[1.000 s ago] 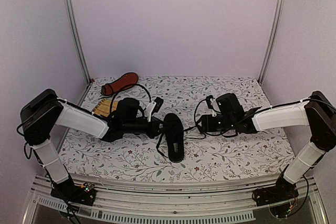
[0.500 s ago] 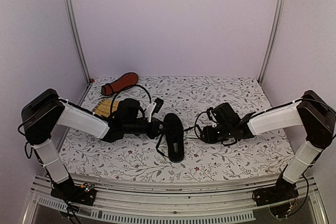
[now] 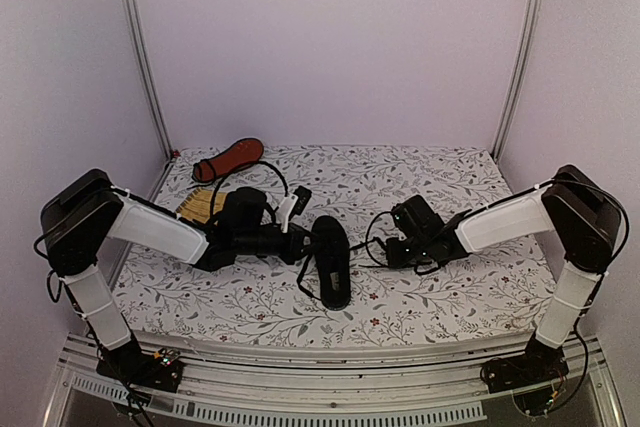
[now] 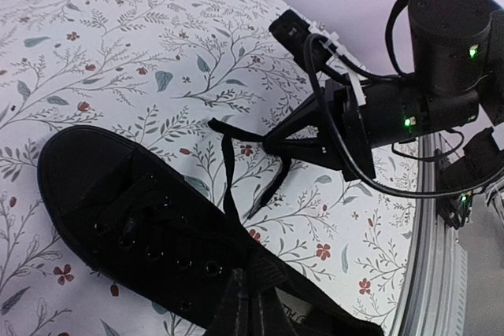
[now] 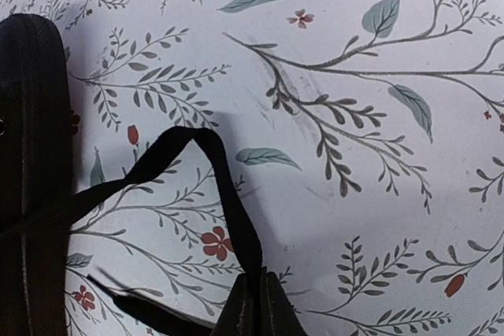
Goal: Tie the shoes
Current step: Pick up the half-tied shoelace from the center of the board, then place the half-tied shoelace on the shoe.
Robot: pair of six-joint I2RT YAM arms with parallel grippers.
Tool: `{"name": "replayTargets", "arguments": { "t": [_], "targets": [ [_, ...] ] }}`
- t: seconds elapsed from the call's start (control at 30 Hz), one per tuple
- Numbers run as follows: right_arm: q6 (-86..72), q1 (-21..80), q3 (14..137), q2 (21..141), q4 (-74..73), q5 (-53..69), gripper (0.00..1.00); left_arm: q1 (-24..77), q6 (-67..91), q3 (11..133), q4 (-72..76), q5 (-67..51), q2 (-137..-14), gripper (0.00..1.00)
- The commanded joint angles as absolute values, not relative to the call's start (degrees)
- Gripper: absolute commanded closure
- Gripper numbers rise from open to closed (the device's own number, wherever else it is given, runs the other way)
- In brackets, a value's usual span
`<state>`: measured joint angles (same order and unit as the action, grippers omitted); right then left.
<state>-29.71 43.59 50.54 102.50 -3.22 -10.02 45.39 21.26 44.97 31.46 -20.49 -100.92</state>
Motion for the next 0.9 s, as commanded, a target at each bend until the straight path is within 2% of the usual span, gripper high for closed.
{"name": "replayTargets", "arguments": {
  "t": [0.0, 0.1, 0.23, 0.37, 0.5, 0.63, 0.8, 0.87],
  "targets": [
    [-29.9, 41.7, 49.6, 99.4, -2.7, -12.2, 0.98, 46.1, 20.9, 46.0, 32.1, -20.4, -101.2, 1.0],
    [-27.2, 37.4, 52.1, 97.4, -1.3, -9.1, 0.98, 46.1, 20.7, 46.1, 31.7, -20.6, -101.0, 1.0],
    [-23.5, 34.5, 61.1, 99.0, 2.3, -1.1, 0.98, 46.1, 20.5, 46.0, 31.6, -20.1, -100.5, 1.0],
    [-25.4, 35.2, 72.0, 105.3, 6.3, 13.1, 0.98, 46.1, 20.5, 45.8, 31.6, -19.4, -100.3, 1.0],
    [-28.4, 39.8, 79.6, 112.1, 6.7, 18.2, 0.98, 46.1, 20.4, 45.8, 31.6, -19.2, -100.2, 1.0],
    [-32.5, 43.2, 79.2, 116.5, 10.5, 25.0, 0.98, 46.1, 20.3, 45.8, 31.8, -19.2, -100.2, 1.0],
    [-36.9, 45.4, 72.6, 116.3, 16.7, 32.3, 0.98, 46.1, 19.5, 45.7, 32.1, -20.6, -100.0, 1.0],
    [-36.4, 45.3, 70.3, 114.7, 17.7, 33.5, 0.89, 46.2, 20.0, 45.1, 32.5, -20.4, -99.8, 1.0]
  ]
}}
